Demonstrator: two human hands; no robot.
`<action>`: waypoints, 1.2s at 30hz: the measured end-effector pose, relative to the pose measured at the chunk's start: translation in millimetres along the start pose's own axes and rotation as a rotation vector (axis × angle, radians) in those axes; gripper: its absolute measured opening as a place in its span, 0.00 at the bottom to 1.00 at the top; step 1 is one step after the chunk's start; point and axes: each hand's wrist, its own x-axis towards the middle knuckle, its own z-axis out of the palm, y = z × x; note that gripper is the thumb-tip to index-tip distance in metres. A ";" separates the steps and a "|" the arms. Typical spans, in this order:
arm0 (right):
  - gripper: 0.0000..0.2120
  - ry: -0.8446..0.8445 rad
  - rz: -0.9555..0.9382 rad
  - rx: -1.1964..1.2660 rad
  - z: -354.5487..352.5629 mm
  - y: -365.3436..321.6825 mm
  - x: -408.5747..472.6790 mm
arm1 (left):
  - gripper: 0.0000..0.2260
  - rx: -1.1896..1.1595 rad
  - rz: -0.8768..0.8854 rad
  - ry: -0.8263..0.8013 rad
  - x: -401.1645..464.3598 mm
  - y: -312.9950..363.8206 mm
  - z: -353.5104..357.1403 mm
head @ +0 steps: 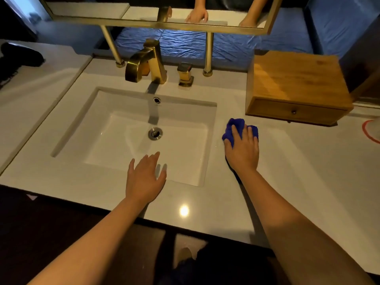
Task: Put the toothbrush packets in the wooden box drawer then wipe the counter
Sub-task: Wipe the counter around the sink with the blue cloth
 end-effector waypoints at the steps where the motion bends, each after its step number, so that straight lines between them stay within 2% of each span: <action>1: 0.24 -0.005 -0.054 0.019 4.4 -10.3 0.8 | 0.27 -0.005 -0.003 0.001 0.0 1.0 -0.5; 8: 0.20 -0.041 -0.244 0.220 21.4 -59.4 -18.6 | 0.28 -0.003 -0.009 -0.011 -1.4 4.1 -3.6; 10: 0.17 -0.061 -0.266 0.356 19.6 -69.0 -29.9 | 0.28 0.000 -0.012 -0.019 -0.9 4.7 -4.6; 12: 0.15 -0.145 -0.160 0.632 12.0 -73.8 -41.6 | 0.28 0.003 -0.012 -0.022 -0.5 4.9 -4.7; 14: 0.15 -0.241 0.051 0.933 -0.2 -70.8 -49.0 | 0.28 0.004 -0.013 -0.027 -0.3 4.1 -3.7; 18: 0.12 0.001 0.282 1.122 -35.4 -31.8 -42.9 | 0.30 0.012 -0.022 -0.023 0.0 4.2 -4.4; 21: 0.16 0.154 0.258 0.945 -55.1 13.9 -23.2 | 0.32 0.015 -0.021 -0.022 0.2 3.3 -4.5; 24: 0.21 0.082 0.188 0.499 -42.9 51.7 2.5 | 0.33 0.011 -0.021 -0.026 0.5 3.2 -4.6; 27: 0.23 0.044 0.119 0.083 -20.5 55.2 17.4 | 0.32 0.016 -0.030 -0.037 1.6 2.1 -4.0; 31: 0.23 0.036 -0.081 0.031 -4.9 17.4 33.5 | 0.32 0.010 -0.036 -0.039 1.2 1.7 -3.1; 36: 0.19 -0.065 -0.280 0.138 10.6 -26.6 51.1 | 0.31 0.022 -0.038 -0.048 1.9 0.0 -1.3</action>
